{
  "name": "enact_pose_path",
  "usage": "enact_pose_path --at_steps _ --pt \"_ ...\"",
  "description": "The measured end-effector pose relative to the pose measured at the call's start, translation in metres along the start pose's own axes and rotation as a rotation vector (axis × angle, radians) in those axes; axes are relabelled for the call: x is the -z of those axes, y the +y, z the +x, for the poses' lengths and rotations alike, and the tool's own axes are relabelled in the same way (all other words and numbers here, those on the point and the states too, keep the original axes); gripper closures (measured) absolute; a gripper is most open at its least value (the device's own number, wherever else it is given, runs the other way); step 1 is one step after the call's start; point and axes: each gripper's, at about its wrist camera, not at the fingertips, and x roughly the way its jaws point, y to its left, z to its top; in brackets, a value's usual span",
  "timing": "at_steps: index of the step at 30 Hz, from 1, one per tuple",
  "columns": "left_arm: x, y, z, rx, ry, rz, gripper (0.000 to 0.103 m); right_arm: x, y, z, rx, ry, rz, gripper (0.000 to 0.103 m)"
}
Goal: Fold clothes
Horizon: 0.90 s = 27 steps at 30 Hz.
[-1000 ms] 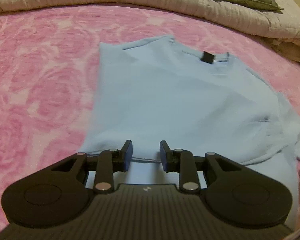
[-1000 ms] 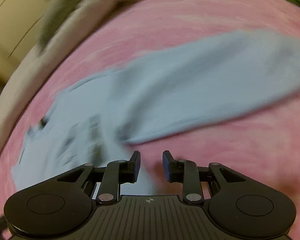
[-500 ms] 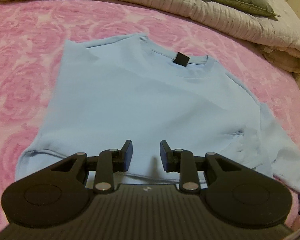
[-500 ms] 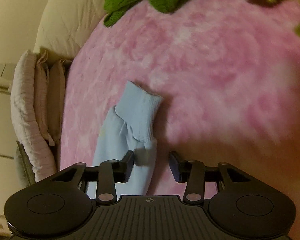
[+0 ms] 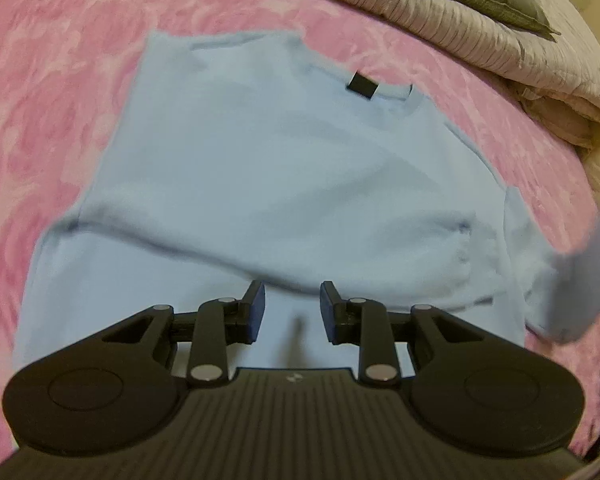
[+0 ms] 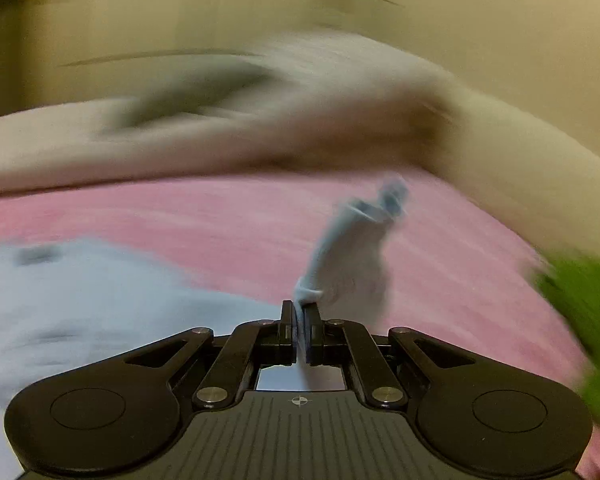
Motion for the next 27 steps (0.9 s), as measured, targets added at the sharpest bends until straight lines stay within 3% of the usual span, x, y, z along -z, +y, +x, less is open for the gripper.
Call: enact_pose_path --at_steps 2,5,7,9,14,19,22,24,25,27 --pt "0.008 0.004 -0.002 0.017 0.021 -0.030 0.079 0.014 0.038 0.004 -0.080 0.093 -0.086 0.097" --pt "0.015 0.007 -0.002 0.045 0.046 -0.068 0.079 0.036 0.096 0.009 -0.200 0.232 -0.214 0.077" --pt "0.019 0.007 -0.001 0.085 0.057 -0.092 0.078 0.050 0.129 0.013 -0.271 0.324 -0.287 0.074" --pt "0.023 0.003 0.005 0.133 0.078 -0.116 0.077 0.062 0.116 0.014 -0.273 0.402 -0.255 0.064" --pt "0.030 -0.021 0.036 0.267 0.128 -0.243 0.073 0.081 0.058 0.010 -0.187 0.525 -0.130 0.059" --pt "0.036 -0.048 0.072 0.406 0.176 -0.389 0.068 0.087 -0.010 0.015 -0.082 0.600 0.254 0.058" --pt "0.040 -0.055 0.089 0.425 0.169 -0.472 0.069 0.090 -0.024 0.016 -0.091 0.607 0.425 0.058" --pt "0.042 -0.060 0.095 0.455 0.152 -0.508 0.079 0.092 -0.025 0.018 -0.087 0.609 0.453 0.058" --pt "0.041 -0.064 0.095 0.477 0.147 -0.494 0.101 0.093 -0.025 0.020 -0.083 0.612 0.450 0.058" --pt "0.036 -0.073 0.083 0.501 0.095 -0.434 0.101 0.094 -0.019 0.021 -0.072 0.609 0.413 0.058"
